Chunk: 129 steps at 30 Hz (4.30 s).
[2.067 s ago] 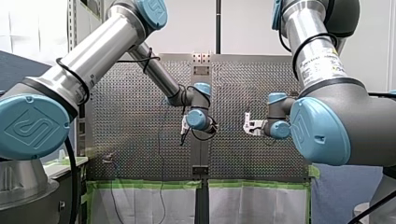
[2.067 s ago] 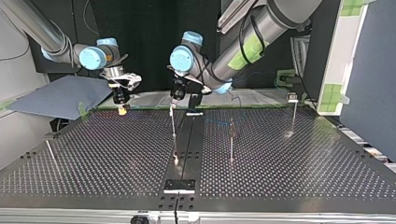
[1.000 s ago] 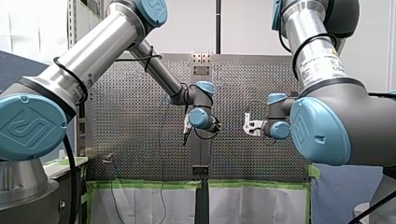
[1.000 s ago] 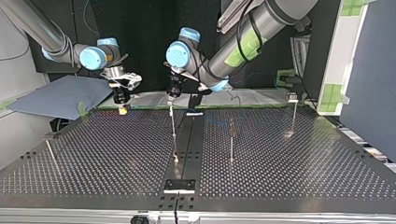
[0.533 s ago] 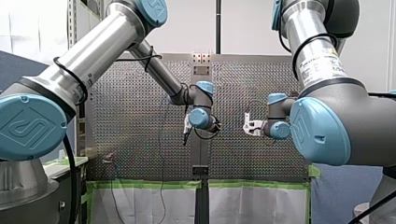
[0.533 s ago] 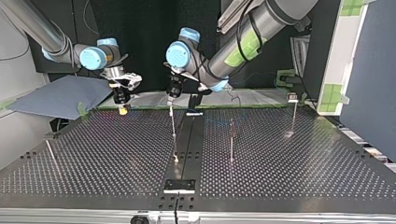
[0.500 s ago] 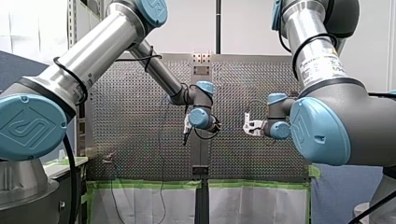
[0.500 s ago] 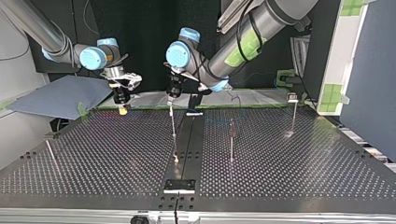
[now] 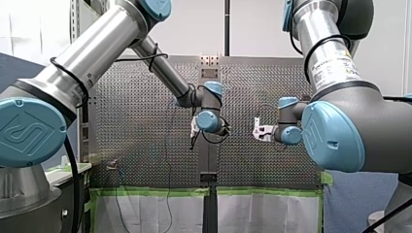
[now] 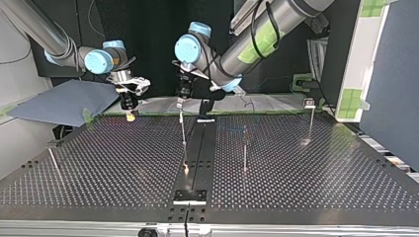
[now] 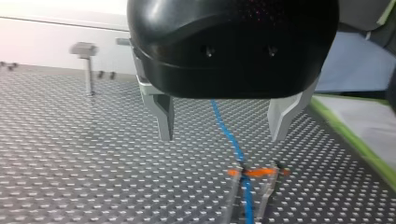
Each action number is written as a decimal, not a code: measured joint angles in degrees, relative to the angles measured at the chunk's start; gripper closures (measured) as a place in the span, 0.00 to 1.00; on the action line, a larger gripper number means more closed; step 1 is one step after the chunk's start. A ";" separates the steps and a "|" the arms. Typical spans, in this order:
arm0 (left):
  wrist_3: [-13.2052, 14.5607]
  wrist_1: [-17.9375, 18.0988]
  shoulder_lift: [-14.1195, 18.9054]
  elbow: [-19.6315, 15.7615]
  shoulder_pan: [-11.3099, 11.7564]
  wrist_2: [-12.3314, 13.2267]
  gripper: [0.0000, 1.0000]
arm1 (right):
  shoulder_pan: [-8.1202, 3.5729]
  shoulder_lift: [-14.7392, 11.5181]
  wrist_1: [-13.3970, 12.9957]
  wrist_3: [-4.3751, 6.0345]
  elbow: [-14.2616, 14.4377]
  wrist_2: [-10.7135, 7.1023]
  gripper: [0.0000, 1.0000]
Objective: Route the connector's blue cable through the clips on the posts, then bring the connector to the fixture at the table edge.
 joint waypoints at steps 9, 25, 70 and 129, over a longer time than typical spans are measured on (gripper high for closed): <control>-3.93 4.55 4.56 -4.58 -0.72 -2.82 0.00 | 0.03 0.02 0.10 0.00 0.00 -0.01 1.00; -11.06 12.47 12.51 -12.54 -1.48 -6.78 0.00 | 0.06 0.11 0.41 0.34 -0.01 -0.01 1.00; -14.65 33.68 19.93 -34.51 -1.58 -7.05 0.00 | 0.15 0.28 1.24 0.76 0.00 0.00 1.00; -7.54 40.83 19.90 -56.15 5.07 -6.05 0.00 | -1.93 -5.27 10.78 0.47 -2.91 2.43 1.00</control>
